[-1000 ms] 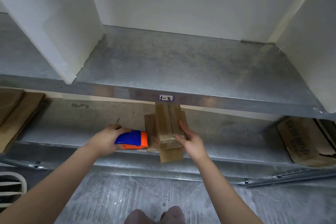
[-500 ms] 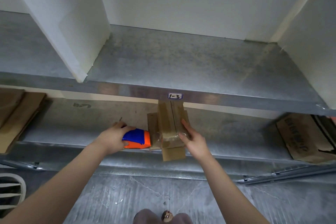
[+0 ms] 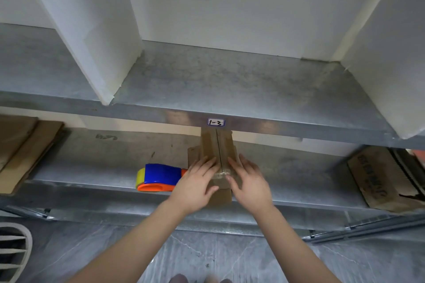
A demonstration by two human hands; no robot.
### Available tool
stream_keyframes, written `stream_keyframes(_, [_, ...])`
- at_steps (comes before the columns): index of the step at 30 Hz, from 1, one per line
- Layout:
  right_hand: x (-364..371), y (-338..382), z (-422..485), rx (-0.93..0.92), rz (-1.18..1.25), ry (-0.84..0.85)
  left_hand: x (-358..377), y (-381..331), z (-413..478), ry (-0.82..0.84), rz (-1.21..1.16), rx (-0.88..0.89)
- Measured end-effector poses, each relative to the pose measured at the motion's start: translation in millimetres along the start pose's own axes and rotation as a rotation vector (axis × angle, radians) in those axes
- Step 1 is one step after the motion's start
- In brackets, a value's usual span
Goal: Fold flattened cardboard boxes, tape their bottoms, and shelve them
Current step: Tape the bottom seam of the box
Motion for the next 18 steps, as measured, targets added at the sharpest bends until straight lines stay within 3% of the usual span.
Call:
stream_keyframes(6, [12.4, -3.2, -6.0, -0.021, 0.119, 0.079, 11.2, -0.1, -8.7, 0.003, 0.173, -0.042])
stream_keyframes(11, [10.0, -8.7, -4.0, 0.052, 0.462, -0.070, 7.7, 2.1, -24.7, -0.122, -0.053, -0.201])
stream_keyframes(18, [15.5, -14.9, -6.1, 0.124, 0.576, -0.001, 18.3, 2.1, -17.8, 0.069, -0.502, -0.405])
Point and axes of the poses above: each hand's wrist, its own z-axis towards the middle knuckle, its own x-axis out of the palm, y = z × x, the point moved 5 cm from there along z, towards the middle knuckle, and after that the axes turned 11 degrees about z, right-handed, at the moved point
